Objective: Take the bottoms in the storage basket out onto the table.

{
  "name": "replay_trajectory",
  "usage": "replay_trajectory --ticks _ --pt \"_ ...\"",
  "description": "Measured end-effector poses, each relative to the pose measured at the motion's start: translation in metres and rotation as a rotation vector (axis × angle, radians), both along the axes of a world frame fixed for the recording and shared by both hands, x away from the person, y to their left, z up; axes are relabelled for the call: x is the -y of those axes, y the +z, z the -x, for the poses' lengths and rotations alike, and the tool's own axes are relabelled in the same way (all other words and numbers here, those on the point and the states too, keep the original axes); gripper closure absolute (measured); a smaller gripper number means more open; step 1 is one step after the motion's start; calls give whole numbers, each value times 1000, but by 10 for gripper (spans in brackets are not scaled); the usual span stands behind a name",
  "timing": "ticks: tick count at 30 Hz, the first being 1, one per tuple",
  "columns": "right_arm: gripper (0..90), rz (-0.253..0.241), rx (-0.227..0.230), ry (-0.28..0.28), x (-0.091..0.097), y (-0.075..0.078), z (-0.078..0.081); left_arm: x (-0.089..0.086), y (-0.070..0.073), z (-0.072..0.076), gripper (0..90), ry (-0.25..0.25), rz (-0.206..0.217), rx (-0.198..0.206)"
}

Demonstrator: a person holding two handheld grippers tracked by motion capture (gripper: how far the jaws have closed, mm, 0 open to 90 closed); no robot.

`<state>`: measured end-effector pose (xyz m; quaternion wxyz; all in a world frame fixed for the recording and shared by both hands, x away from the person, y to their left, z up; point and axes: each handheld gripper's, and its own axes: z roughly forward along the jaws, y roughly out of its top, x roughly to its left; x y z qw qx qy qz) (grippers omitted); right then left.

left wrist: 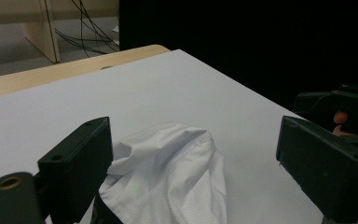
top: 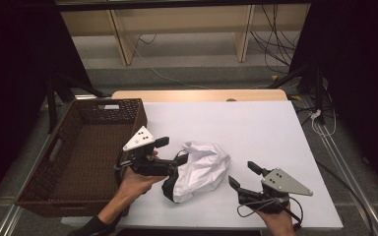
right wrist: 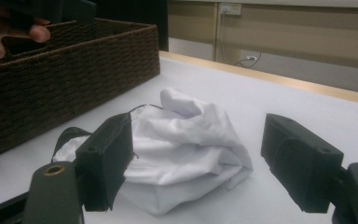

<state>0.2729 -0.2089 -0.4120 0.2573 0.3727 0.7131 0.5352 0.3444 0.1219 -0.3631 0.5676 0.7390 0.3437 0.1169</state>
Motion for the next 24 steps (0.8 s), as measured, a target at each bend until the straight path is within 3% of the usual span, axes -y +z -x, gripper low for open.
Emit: replay_trajectory --ticks 24 --pt "261 -4 1 1 0 0 0 -8 -21 16 105 22 5 17"
